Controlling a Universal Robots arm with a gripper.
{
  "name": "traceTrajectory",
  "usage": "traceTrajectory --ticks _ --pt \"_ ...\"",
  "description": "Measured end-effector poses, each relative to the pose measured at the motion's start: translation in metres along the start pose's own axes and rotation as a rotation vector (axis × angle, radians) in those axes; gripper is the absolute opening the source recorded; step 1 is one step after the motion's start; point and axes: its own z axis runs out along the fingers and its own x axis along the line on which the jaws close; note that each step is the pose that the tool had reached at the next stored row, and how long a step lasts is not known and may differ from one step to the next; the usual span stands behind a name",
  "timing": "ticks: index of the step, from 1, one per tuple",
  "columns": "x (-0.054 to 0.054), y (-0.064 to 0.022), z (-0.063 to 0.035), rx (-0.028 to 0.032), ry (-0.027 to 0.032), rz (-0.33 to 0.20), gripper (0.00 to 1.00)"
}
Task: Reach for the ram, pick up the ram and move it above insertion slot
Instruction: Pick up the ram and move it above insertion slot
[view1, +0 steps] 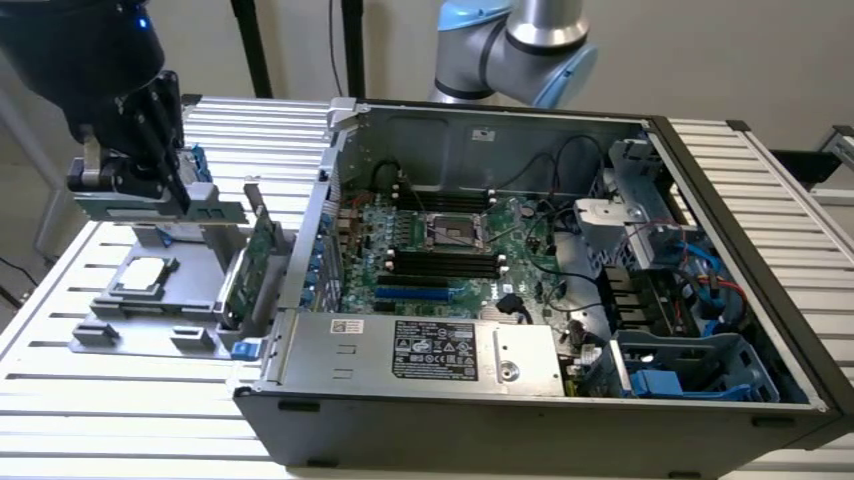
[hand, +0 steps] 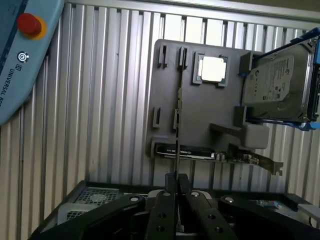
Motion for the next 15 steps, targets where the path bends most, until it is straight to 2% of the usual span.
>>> traceTrajectory --ticks 3,6,9,15 --pt "0.000 -0.0104 -0.0015 0.0009 -0.0135 0.000 0.13" --pt "0.001 -0.0228 -0.0021 0.0015 -0.0230 0.000 0.13" --pt "0.000 -0.0365 -0.0023 0.0018 -0.0272 0.000 0.13" --pt "0.000 -0.0638 -0.0027 0.0018 -0.0313 -0.001 0.13"
